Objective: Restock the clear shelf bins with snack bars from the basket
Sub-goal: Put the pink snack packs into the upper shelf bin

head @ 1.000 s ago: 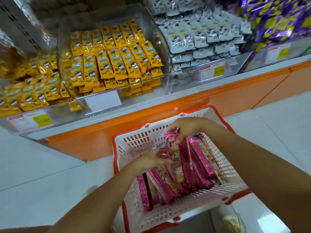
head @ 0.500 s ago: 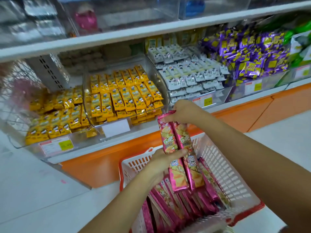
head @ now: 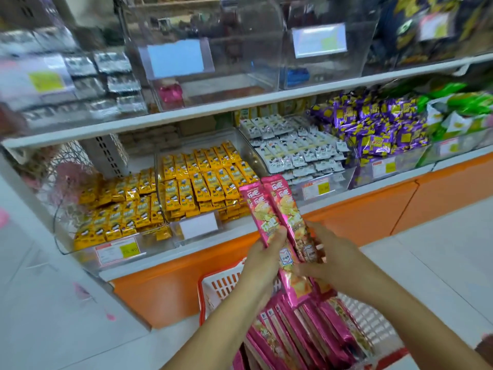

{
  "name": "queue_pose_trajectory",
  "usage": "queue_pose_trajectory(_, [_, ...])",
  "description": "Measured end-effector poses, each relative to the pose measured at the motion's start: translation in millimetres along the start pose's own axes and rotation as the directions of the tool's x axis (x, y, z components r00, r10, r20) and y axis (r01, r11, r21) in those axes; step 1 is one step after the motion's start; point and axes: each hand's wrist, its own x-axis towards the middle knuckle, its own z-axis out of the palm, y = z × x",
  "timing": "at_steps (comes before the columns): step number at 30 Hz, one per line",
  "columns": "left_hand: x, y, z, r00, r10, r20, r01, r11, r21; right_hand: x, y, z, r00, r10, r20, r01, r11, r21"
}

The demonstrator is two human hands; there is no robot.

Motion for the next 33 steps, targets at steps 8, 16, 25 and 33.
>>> queue_pose_trajectory(8, [-15.2, 53.3, -10.3, 0.978, 0.123, 0.168, -0.107, 0.989, -0.1, 0.5, -31.1, -5.7, 0.932, -0.154, -0.328, 0.138, 0.988, -0.071])
queue_pose_trajectory(16, [-44.6, 119.5, -15.5, 0.937, 0.309, 0.165, -0.302, 0.951, -0.064, -2.6, -97.4, -13.8, 0.935, -0.3, -0.189, 0.242, 0.93, -0.278])
queue_pose_trajectory(25, [-49.8, 218.2, -44.4, 0.732, 0.67, 0.121, -0.609, 0.563, 0.559, 33.9, -182.4, -109.5, 0.969, -0.246, -0.036, 0.249, 0.96, 0.131])
queue_pose_trajectory(33, [-3.8, 292.6, -99.3, 0.517, 0.814, 0.266, -0.217, -0.176, 0.96, 127.3, -284.4, -178.7, 0.99, -0.137, -0.008, 0.134, 0.974, -0.18])
